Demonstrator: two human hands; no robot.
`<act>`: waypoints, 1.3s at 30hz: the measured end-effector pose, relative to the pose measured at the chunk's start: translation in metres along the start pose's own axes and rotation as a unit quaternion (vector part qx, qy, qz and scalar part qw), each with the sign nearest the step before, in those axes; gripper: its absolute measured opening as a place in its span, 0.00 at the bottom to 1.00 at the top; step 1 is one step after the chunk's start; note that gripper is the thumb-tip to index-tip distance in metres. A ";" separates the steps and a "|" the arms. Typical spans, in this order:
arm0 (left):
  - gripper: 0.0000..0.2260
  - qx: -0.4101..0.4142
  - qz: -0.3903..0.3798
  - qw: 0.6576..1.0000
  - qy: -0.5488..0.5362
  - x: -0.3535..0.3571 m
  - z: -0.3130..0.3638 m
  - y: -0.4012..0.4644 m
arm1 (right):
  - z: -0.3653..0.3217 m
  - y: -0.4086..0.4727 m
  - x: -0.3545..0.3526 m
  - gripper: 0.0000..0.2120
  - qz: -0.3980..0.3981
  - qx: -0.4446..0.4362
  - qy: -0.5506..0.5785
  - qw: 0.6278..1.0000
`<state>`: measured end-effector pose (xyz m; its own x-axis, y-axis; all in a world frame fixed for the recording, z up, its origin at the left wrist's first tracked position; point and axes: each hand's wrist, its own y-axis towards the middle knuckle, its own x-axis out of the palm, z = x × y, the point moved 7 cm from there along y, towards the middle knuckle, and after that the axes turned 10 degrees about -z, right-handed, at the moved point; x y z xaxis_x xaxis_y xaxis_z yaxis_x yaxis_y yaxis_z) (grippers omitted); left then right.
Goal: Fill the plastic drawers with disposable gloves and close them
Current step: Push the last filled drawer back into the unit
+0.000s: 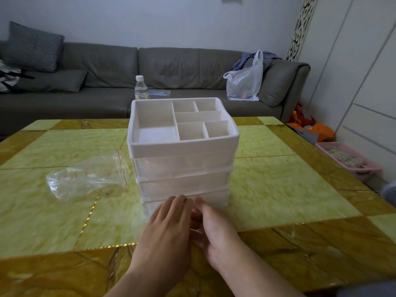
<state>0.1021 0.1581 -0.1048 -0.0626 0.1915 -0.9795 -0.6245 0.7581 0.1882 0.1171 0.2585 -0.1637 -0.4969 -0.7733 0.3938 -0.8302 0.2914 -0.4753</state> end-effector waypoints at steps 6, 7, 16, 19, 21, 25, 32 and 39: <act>0.28 0.023 -0.004 1.000 -0.016 -0.006 0.003 0.005 | -0.004 -0.006 0.002 0.14 -0.004 0.014 -0.028 1.000; 0.27 0.022 0.006 0.999 -0.035 -0.008 0.001 0.002 | -0.003 -0.005 0.002 0.14 0.000 0.011 -0.020 1.000; 0.19 -0.151 0.128 0.946 -0.255 -0.001 -0.066 -0.038 | -0.009 0.005 0.004 0.13 -0.027 -0.005 -0.065 0.997; 0.21 -0.259 0.123 0.906 -0.311 0.004 -0.094 -0.035 | -0.023 0.003 -0.013 0.09 0.021 -0.023 -0.190 0.981; 0.21 -0.265 0.109 0.906 -0.311 0.002 -0.102 -0.025 | -0.046 -0.002 -0.037 0.08 0.112 -0.077 -0.319 0.938; 0.12 -0.238 0.111 0.904 -0.338 -0.003 -0.108 -0.008 | -0.083 -0.009 -0.056 0.16 0.196 -0.181 -0.447 0.854; 0.24 -0.211 0.110 0.936 -0.261 -0.007 -0.150 -0.006 | -0.087 0.002 -0.045 0.12 0.183 -0.190 -0.507 0.821; 0.18 -0.335 -0.045 0.929 -0.153 -0.006 -0.257 -0.006 | -0.081 -0.006 -0.045 0.12 0.196 -0.092 -0.573 0.791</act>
<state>-0.0940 -0.0084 -0.1182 0.1740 0.3925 -0.9032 -0.9670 0.2414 -0.0814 0.1238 0.3370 -0.1145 -0.2574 -0.5754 -0.7763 -0.7440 0.6307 -0.2208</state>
